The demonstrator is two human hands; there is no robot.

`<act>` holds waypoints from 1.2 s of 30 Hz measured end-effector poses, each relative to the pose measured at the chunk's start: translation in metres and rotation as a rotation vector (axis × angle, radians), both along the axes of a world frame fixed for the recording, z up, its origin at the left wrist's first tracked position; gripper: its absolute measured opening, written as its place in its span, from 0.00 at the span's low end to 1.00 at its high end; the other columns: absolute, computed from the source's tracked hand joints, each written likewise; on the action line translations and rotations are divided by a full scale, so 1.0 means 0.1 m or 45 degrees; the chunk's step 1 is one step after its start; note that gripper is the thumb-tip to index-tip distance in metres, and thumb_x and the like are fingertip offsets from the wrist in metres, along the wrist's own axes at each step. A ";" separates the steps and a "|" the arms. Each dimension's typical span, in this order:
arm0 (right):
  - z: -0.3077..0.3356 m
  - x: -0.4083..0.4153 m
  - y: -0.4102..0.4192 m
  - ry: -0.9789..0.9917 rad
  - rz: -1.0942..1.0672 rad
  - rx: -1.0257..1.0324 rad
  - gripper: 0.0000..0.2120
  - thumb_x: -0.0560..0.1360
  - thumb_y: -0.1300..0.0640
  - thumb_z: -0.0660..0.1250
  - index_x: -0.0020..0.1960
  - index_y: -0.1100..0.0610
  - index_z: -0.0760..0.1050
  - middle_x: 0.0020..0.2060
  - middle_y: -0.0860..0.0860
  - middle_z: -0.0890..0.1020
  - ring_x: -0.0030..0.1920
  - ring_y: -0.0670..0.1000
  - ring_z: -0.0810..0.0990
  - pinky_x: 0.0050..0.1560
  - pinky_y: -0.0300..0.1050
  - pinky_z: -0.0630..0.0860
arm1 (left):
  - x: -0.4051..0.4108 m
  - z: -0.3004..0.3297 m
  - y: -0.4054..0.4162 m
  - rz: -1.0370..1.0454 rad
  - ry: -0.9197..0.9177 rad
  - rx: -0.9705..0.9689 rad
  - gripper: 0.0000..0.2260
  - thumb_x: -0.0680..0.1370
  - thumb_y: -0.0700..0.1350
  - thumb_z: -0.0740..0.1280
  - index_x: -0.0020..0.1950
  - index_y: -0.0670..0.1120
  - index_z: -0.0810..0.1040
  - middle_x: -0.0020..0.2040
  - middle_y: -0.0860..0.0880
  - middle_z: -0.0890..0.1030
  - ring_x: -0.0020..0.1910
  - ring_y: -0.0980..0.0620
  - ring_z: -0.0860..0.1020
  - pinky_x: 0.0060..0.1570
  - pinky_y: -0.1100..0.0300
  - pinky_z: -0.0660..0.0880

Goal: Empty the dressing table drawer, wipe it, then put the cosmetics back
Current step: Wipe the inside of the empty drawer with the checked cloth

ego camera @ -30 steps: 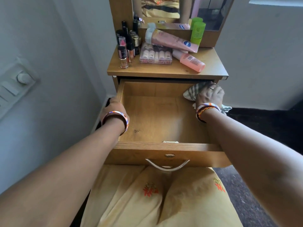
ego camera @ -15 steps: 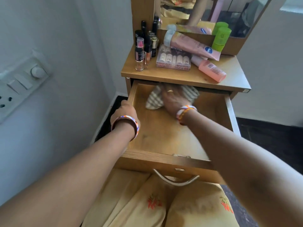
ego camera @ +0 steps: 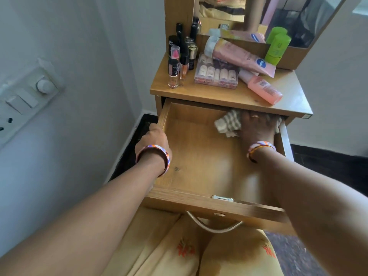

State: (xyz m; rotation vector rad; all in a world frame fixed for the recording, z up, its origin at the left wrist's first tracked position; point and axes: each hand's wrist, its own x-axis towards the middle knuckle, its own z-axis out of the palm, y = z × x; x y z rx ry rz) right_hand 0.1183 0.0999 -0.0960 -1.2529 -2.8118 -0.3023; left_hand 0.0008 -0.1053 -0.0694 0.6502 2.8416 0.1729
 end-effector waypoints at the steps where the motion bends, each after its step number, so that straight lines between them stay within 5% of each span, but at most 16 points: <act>1: -0.03 0.05 0.02 0.013 -0.033 0.043 0.29 0.70 0.57 0.71 0.69 0.59 0.67 0.63 0.61 0.75 0.66 0.64 0.71 0.65 0.70 0.59 | 0.00 0.01 -0.01 -0.004 0.006 -0.001 0.16 0.77 0.38 0.62 0.63 0.37 0.65 0.56 0.38 0.78 0.53 0.39 0.79 0.42 0.54 0.73; 4: -0.14 0.01 -0.06 0.130 -0.112 0.063 0.32 0.64 0.64 0.74 0.66 0.64 0.69 0.58 0.66 0.77 0.61 0.68 0.74 0.62 0.75 0.58 | 0.01 0.01 -0.01 -0.012 0.010 0.000 0.16 0.78 0.38 0.62 0.64 0.37 0.64 0.56 0.38 0.78 0.54 0.40 0.79 0.45 0.54 0.74; 7: -0.13 -0.15 -0.14 0.264 -0.261 -0.092 0.29 0.75 0.65 0.60 0.74 0.62 0.55 0.71 0.63 0.63 0.73 0.65 0.57 0.70 0.68 0.39 | 0.00 0.01 0.01 -0.006 0.003 0.008 0.16 0.78 0.37 0.62 0.64 0.36 0.64 0.57 0.38 0.78 0.55 0.40 0.79 0.46 0.54 0.75; 9: -0.08 -0.26 -0.19 0.201 -0.308 -0.156 0.32 0.76 0.61 0.60 0.75 0.61 0.49 0.74 0.60 0.56 0.75 0.62 0.49 0.70 0.67 0.36 | -0.01 0.01 0.02 -0.007 0.006 -0.001 0.15 0.78 0.36 0.60 0.64 0.35 0.64 0.57 0.37 0.78 0.56 0.40 0.79 0.47 0.54 0.74; 14: 0.10 -0.78 -0.66 0.045 0.094 -0.336 0.35 0.75 0.58 0.62 0.75 0.62 0.48 0.74 0.60 0.55 0.75 0.62 0.46 0.71 0.67 0.38 | -0.02 0.03 0.00 0.008 -0.043 0.045 0.14 0.78 0.36 0.59 0.63 0.36 0.64 0.60 0.38 0.77 0.58 0.39 0.78 0.49 0.52 0.74; 18: 0.18 -1.26 -0.90 -0.073 0.375 -0.315 0.29 0.79 0.56 0.53 0.76 0.56 0.46 0.76 0.57 0.54 0.76 0.60 0.50 0.73 0.60 0.43 | -0.03 0.06 -0.02 0.004 -0.071 0.037 0.13 0.80 0.37 0.55 0.64 0.36 0.64 0.62 0.37 0.76 0.60 0.38 0.77 0.54 0.51 0.74; 23: 0.14 -1.25 -0.86 0.151 0.482 -0.359 0.30 0.76 0.63 0.58 0.76 0.53 0.53 0.72 0.59 0.64 0.73 0.59 0.60 0.74 0.54 0.52 | -0.04 0.09 -0.06 0.008 -0.151 0.116 0.14 0.78 0.39 0.59 0.63 0.39 0.64 0.61 0.39 0.76 0.59 0.39 0.77 0.53 0.50 0.74; 27: 0.15 -1.14 -0.85 0.568 0.475 -0.854 0.28 0.74 0.70 0.57 0.72 0.56 0.64 0.67 0.59 0.73 0.68 0.59 0.70 0.67 0.46 0.67 | -0.02 0.11 -0.05 0.104 -0.268 0.295 0.19 0.80 0.54 0.53 0.63 0.41 0.66 0.61 0.40 0.75 0.59 0.39 0.75 0.52 0.50 0.71; 29: 0.17 -1.09 -0.89 0.669 0.497 -1.066 0.25 0.74 0.70 0.57 0.70 0.56 0.67 0.64 0.57 0.76 0.65 0.57 0.73 0.66 0.46 0.69 | -0.09 0.12 -0.08 0.159 -0.478 0.433 0.35 0.76 0.68 0.44 0.69 0.42 0.66 0.66 0.40 0.72 0.65 0.39 0.71 0.60 0.49 0.68; 31: 0.18 -1.05 -0.96 0.739 0.506 -1.373 0.22 0.77 0.68 0.58 0.70 0.57 0.67 0.62 0.55 0.77 0.62 0.52 0.75 0.65 0.45 0.69 | -0.20 0.10 -0.15 0.279 -0.682 0.676 0.54 0.62 0.80 0.36 0.74 0.46 0.62 0.73 0.42 0.65 0.72 0.42 0.64 0.71 0.47 0.60; 33: 0.22 -0.98 -1.04 0.767 0.444 -1.720 0.21 0.78 0.64 0.58 0.71 0.56 0.64 0.60 0.52 0.75 0.60 0.48 0.72 0.64 0.42 0.66 | -0.21 0.19 -0.26 0.472 -0.833 0.883 0.49 0.66 0.78 0.37 0.77 0.47 0.56 0.77 0.43 0.58 0.75 0.44 0.59 0.74 0.47 0.55; 36: 0.26 -0.83 -1.15 0.723 0.428 -1.947 0.24 0.79 0.61 0.58 0.74 0.53 0.59 0.64 0.51 0.72 0.64 0.53 0.71 0.71 0.52 0.63 | -0.21 0.29 -0.33 0.569 -0.946 1.129 0.32 0.80 0.63 0.42 0.77 0.44 0.53 0.77 0.43 0.56 0.76 0.45 0.57 0.73 0.51 0.54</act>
